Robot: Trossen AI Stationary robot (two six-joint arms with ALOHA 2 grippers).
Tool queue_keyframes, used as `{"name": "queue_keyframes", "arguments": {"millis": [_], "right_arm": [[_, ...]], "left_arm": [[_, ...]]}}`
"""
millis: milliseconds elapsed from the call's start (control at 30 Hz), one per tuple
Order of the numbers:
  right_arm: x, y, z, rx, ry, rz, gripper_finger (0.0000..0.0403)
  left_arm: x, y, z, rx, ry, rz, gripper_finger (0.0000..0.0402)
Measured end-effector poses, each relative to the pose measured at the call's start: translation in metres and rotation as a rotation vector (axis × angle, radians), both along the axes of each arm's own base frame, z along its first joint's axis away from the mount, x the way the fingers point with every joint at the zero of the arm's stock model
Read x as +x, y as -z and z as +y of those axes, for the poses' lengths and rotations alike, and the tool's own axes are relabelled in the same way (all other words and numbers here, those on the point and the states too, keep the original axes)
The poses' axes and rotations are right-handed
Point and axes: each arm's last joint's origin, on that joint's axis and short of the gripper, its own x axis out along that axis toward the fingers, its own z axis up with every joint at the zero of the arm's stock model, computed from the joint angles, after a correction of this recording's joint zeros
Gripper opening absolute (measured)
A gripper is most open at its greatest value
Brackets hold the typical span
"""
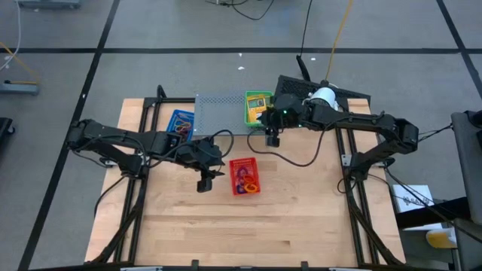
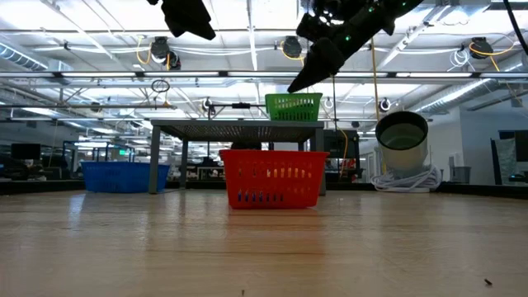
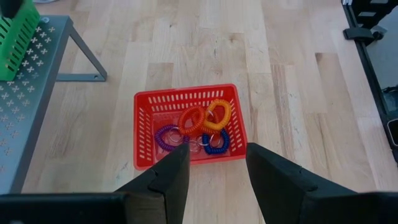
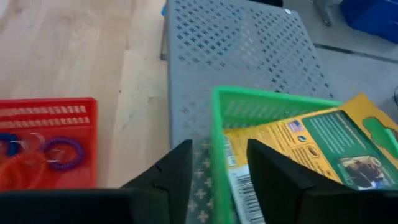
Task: Pick & Place Office Desk Supplies
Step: Put the blue basket on the shelf
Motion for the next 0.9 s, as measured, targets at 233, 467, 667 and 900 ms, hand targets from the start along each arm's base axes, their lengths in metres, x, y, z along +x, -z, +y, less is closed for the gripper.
{"name": "queue_keyframes", "arguments": {"millis": [233, 467, 667, 900], "right_arm": [[-0.011, -0.022, 0.021, -0.004, -0.037, -0.066, 0.0189], [-0.022, -0.045, 0.073, 0.035, -0.178, -0.139, 0.0196], [-0.013, -0.038, 0.136, 0.039, -0.335, -0.125, 0.0196], [0.003, -0.01, 0.184, 0.014, -0.298, -0.058, 0.0196]], "left_arm": [[0.003, -0.003, 0.0, -0.014, -0.006, -0.047, 0.0166], [0.009, -0.005, -0.003, -0.086, -0.007, -0.091, 0.0166], [0.007, 0.003, -0.006, -0.081, 0.041, 0.003, 0.0166], [-0.045, -0.042, 0.006, 0.204, -0.169, 0.376, 0.0166]]}}
